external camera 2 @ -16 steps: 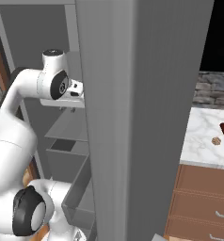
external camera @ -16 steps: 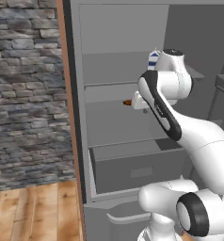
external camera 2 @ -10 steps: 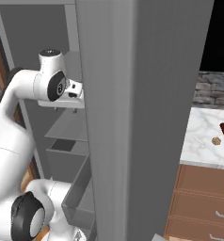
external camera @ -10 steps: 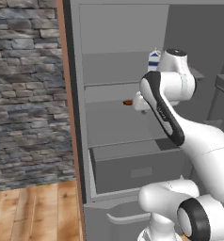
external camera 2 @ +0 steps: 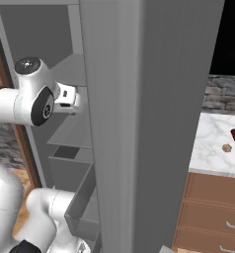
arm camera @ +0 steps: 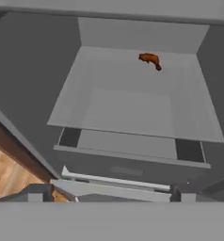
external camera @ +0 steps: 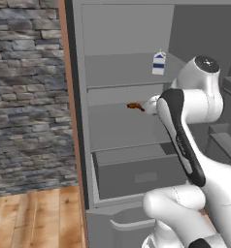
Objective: Take out the milk from the fridge and place it on the tray on the counter. Then take the sugar cube near the tray and place it in the tray.
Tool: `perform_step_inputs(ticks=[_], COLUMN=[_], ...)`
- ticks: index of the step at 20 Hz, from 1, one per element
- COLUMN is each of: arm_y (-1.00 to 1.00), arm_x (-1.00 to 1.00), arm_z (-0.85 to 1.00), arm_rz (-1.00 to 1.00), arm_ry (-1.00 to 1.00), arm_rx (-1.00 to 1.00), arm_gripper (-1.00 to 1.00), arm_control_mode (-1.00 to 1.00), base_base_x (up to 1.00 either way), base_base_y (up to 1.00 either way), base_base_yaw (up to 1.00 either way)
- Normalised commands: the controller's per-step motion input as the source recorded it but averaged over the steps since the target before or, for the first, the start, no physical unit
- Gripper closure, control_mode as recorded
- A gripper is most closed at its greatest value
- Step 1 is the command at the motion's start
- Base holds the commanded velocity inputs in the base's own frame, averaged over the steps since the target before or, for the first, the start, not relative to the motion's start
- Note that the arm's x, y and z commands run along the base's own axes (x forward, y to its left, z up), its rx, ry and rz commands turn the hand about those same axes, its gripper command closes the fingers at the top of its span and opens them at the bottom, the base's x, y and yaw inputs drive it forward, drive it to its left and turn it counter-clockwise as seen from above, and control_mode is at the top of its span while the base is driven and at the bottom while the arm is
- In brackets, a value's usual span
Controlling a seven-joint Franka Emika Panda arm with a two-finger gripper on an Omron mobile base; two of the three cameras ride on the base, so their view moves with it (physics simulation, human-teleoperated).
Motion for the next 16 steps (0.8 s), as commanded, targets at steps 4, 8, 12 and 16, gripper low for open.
perform_step_inputs(ticks=[4, 8, 12, 16], arm_y=[-0.15, -0.08, -0.05, -0.18], arm_x=[-0.31, -0.05, -0.01, -0.09], arm_z=[0.52, 0.63, 0.54, 0.54], arm_rz=[-0.05, -0.1, -0.08, -0.07], arm_ry=[-0.32, -0.1, -0.11, -0.13], arm_rx=[0.0, 0.0, 0.0, 0.0], arm_gripper=[-1.0, -1.0, -1.0, -1.0], arm_control_mode=[-1.0, -1.0, -1.0, -1.0], base_base_x=[0.0, 0.0, 0.0, 0.0], base_base_y=[0.0, 0.0, 0.0, 0.0], base_base_yaw=[0.0, 0.0, 0.0, 0.0])
